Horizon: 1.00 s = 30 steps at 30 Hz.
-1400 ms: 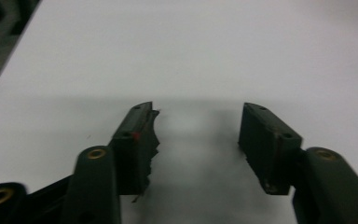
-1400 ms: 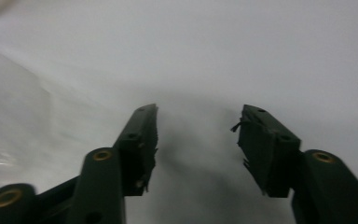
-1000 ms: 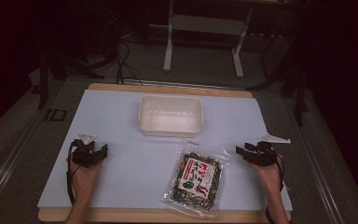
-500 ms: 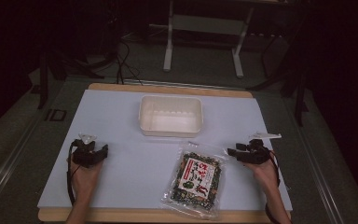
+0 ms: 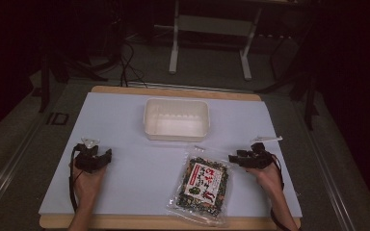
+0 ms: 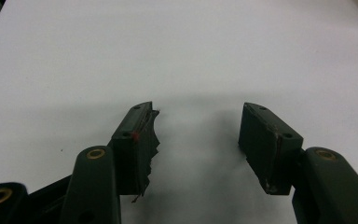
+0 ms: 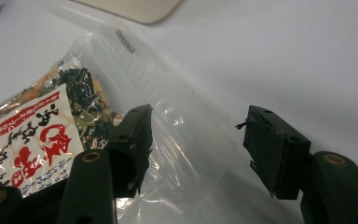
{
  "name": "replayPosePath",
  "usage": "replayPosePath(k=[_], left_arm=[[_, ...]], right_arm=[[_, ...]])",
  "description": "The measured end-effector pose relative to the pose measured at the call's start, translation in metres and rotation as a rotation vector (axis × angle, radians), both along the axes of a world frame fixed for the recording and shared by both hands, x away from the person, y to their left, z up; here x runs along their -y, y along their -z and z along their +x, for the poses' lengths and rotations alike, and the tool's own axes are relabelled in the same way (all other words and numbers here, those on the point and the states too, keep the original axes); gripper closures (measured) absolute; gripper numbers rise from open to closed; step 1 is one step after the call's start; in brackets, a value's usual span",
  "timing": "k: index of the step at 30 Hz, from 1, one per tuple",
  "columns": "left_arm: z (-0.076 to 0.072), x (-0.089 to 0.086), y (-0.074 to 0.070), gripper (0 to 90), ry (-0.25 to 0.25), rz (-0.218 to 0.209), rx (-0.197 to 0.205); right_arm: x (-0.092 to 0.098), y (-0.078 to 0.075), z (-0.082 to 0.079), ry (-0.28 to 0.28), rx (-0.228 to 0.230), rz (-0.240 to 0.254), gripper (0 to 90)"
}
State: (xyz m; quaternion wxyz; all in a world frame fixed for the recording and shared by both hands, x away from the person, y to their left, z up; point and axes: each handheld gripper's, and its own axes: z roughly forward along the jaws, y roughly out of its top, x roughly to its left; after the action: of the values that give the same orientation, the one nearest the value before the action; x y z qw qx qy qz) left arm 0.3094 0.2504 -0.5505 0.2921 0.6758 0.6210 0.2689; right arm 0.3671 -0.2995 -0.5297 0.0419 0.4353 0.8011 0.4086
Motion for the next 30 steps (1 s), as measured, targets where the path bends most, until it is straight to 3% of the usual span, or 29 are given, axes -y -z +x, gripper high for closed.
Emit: replayPosePath(k=[8,18,23,27,30], left_arm=[[0.000,0.000,0.000,45.1,-0.001,0.000,0.000],[0.000,0.000,0.000,44.9,-0.003,0.002,0.001],[0.000,0.001,0.000,44.6,-0.005,0.004,0.002],[0.000,0.001,0.000,44.5,-0.006,0.006,0.003],[0.000,0.001,0.000,44.5,-0.006,0.007,0.003]], right_arm=[[-0.004,0.010,0.003,-0.059,-0.057,0.025,49.3],[-0.002,0.005,0.001,-0.151,-0.051,0.073,67.4],[-0.009,0.004,0.000,-0.186,-0.037,0.010,77.1],[-0.013,0.004,-0.001,-0.217,-0.032,-0.006,86.7],[-0.015,0.002,-0.003,-0.227,-0.027,-0.010,87.9]])
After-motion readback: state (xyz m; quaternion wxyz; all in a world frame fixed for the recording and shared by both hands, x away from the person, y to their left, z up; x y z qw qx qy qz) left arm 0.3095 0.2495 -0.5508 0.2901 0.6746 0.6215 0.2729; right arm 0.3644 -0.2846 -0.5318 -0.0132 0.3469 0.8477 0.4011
